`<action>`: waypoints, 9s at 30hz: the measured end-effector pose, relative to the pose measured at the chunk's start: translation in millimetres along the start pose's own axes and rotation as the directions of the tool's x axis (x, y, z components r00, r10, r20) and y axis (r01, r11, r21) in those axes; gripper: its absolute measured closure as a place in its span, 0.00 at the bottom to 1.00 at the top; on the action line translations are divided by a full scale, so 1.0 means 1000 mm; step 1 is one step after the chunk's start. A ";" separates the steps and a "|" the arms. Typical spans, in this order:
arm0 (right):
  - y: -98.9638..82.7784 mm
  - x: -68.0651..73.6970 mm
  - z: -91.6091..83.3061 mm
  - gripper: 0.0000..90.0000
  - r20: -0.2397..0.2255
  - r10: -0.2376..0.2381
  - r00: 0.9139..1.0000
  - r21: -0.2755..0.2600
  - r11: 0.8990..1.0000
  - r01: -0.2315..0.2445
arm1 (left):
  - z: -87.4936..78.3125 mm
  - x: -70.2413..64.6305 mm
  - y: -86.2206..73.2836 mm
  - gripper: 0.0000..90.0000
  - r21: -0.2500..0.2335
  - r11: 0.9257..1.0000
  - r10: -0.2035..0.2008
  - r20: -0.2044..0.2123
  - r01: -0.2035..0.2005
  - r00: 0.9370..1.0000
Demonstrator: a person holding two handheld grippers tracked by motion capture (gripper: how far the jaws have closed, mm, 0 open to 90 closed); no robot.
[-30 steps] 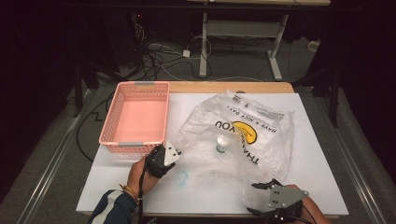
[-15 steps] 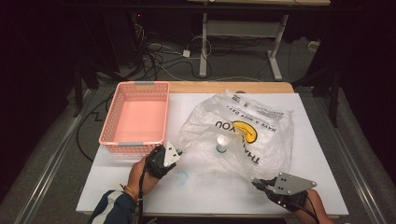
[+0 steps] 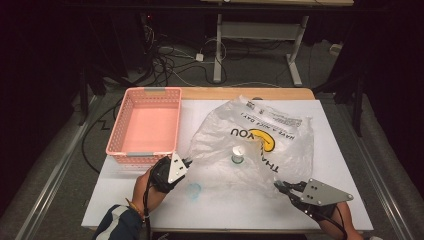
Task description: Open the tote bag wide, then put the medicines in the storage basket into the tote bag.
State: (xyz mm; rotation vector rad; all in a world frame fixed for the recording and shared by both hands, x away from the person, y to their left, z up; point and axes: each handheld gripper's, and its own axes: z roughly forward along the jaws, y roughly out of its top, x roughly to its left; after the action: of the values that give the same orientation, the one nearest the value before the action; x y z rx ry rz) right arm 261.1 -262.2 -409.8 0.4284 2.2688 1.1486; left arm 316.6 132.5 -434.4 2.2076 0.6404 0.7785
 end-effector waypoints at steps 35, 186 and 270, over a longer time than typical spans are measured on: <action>0.026 -0.084 -0.003 0.99 0.270 0.047 0.962 -0.103 0.994 -0.020 | -0.040 0.030 0.038 0.94 -0.204 0.979 -0.030 -0.048 0.019 0.998; 0.093 -0.252 0.054 0.99 0.443 0.285 0.850 -0.111 0.958 -0.264 | 0.036 0.148 0.203 0.94 -0.273 0.957 -0.146 -0.166 0.096 0.975; 0.116 -0.255 0.043 0.43 0.525 0.263 0.810 -0.194 0.963 -0.187 | 0.104 0.109 0.150 0.71 -0.089 0.984 -0.159 -0.058 0.153 0.986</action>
State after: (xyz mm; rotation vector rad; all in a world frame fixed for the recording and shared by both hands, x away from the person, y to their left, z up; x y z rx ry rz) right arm 493.3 -296.5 -251.7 0.8725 1.6600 1.1049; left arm 495.8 60.0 -345.8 2.0350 0.7882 0.7845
